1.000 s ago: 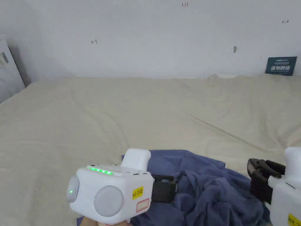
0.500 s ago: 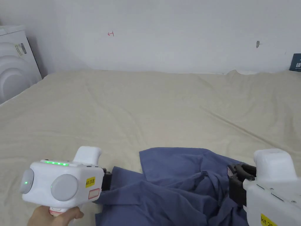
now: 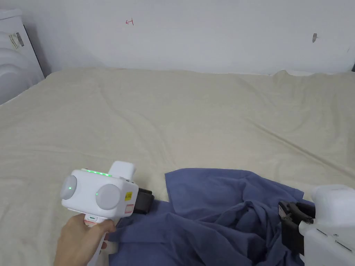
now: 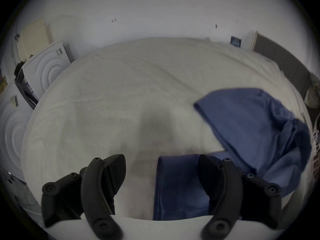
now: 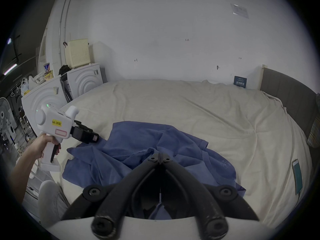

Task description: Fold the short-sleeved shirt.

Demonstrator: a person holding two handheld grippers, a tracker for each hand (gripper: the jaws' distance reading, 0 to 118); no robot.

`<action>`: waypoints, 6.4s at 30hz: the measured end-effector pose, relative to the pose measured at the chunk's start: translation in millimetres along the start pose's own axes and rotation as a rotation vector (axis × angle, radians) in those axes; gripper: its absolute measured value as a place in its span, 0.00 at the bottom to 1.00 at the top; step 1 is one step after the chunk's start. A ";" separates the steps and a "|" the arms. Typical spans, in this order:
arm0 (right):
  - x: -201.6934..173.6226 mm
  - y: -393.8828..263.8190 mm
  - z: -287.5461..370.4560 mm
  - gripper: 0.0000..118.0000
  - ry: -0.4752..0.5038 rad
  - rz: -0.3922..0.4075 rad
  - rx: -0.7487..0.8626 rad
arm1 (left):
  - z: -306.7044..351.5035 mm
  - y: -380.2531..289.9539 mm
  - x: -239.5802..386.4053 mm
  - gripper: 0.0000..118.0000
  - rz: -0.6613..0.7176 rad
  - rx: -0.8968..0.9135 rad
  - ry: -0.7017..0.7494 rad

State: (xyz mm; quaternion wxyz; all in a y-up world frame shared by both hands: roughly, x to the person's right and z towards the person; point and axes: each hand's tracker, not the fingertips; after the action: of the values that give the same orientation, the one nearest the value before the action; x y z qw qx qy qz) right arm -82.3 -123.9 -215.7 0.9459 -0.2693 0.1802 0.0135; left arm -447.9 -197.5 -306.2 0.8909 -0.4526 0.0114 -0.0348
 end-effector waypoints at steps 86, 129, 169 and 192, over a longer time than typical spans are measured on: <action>213.4 295.5 104.6 0.04 -0.013 -0.219 0.124 | 279.6 130.7 -23.0 0.06 0.095 0.600 0.117; 291.9 508.4 -17.5 0.04 -0.096 -0.258 0.260 | 180.4 449.7 -19.6 0.06 0.090 0.782 0.146; 237.3 94.0 -17.0 0.04 0.004 -0.472 -0.191 | 54.1 66.1 -11.8 0.06 0.107 0.218 -0.008; 182.2 -86.8 121.3 0.04 0.032 -0.626 -0.199 | 146.1 -126.4 -35.6 0.05 0.188 0.144 0.008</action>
State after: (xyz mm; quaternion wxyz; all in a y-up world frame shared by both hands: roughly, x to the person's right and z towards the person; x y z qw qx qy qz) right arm 139.1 -148.7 -139.6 0.8703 -0.4030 0.1013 -0.2643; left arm -482.3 -151.4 -118.4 0.9204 -0.3844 0.0549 0.0466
